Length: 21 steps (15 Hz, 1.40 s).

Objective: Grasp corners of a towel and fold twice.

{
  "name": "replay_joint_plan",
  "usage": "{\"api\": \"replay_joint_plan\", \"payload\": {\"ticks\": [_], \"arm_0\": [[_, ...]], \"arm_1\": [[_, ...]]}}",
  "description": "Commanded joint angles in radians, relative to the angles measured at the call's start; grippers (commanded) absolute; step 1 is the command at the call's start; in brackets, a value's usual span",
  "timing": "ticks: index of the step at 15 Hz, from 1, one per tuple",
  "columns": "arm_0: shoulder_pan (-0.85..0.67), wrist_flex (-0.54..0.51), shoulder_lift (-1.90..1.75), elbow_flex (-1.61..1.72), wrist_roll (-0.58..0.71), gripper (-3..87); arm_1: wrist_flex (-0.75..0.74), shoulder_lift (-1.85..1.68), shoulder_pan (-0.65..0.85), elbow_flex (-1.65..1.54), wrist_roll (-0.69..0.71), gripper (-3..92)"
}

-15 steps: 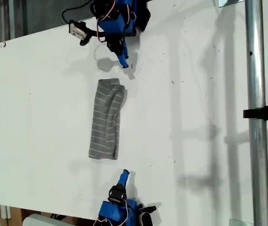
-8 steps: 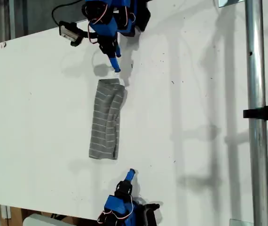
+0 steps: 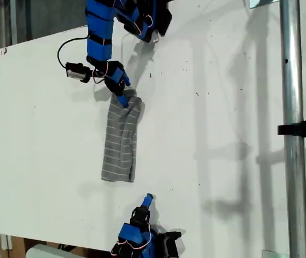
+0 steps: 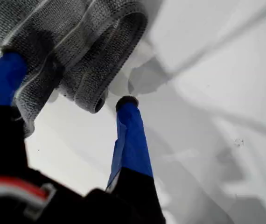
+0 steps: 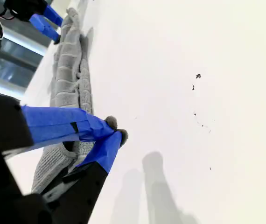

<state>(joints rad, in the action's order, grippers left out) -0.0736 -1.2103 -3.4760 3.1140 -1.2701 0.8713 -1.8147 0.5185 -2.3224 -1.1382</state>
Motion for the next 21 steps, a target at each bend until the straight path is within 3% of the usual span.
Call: {"api": "replay_joint_plan", "payload": {"ticks": [1, 3, 5, 6, 7, 9, 11, 15, 16, 18, 21], "arm_0": [[-0.015, -0.008, -0.005, 0.005, -0.011, -2.5], [-0.017, -0.012, -0.005, 0.005, -0.015, -2.5], [-0.017, -0.017, -0.005, 0.005, -0.017, -2.5], [-0.015, -0.020, -0.005, 0.005, -0.018, -2.5], [-0.012, -0.020, -0.005, 0.005, -0.018, -2.5], [-0.014, -0.020, -0.005, 0.005, -0.015, -2.5], [-0.012, -0.020, -0.005, 0.005, -0.014, -2.5], [-0.018, -0.015, -0.005, 0.005, -0.002, -2.5], [-0.018, -0.014, -0.005, 0.005, 0.000, -2.5], [-0.017, -0.014, -0.005, 0.005, 0.003, -2.5], [-0.012, -0.017, -0.005, 0.005, 0.000, -2.5]], "arm_1": [[-0.061, 0.176, -0.038, 0.170, -0.035, 40.5], [-0.161, 0.264, -0.074, 0.245, -0.061, 39.7], [-0.284, 0.278, -0.072, 0.252, -0.031, 29.0], [-0.281, 0.279, -0.051, 0.256, -0.023, 8.3], [-0.275, 0.275, -0.025, 0.247, -0.017, -0.2], [-0.239, 0.193, 0.021, 0.195, 0.051, -0.2], [-0.038, -0.054, 0.061, 0.097, 0.089, -0.2], [0.684, -0.762, 0.060, 0.075, 0.041, -0.2], [0.719, -0.821, -0.017, 0.123, -0.008, -0.2], [0.650, -0.661, -0.069, 0.249, -0.006, -0.2], [0.324, -0.268, -0.149, 0.376, 0.023, -0.2]]}}
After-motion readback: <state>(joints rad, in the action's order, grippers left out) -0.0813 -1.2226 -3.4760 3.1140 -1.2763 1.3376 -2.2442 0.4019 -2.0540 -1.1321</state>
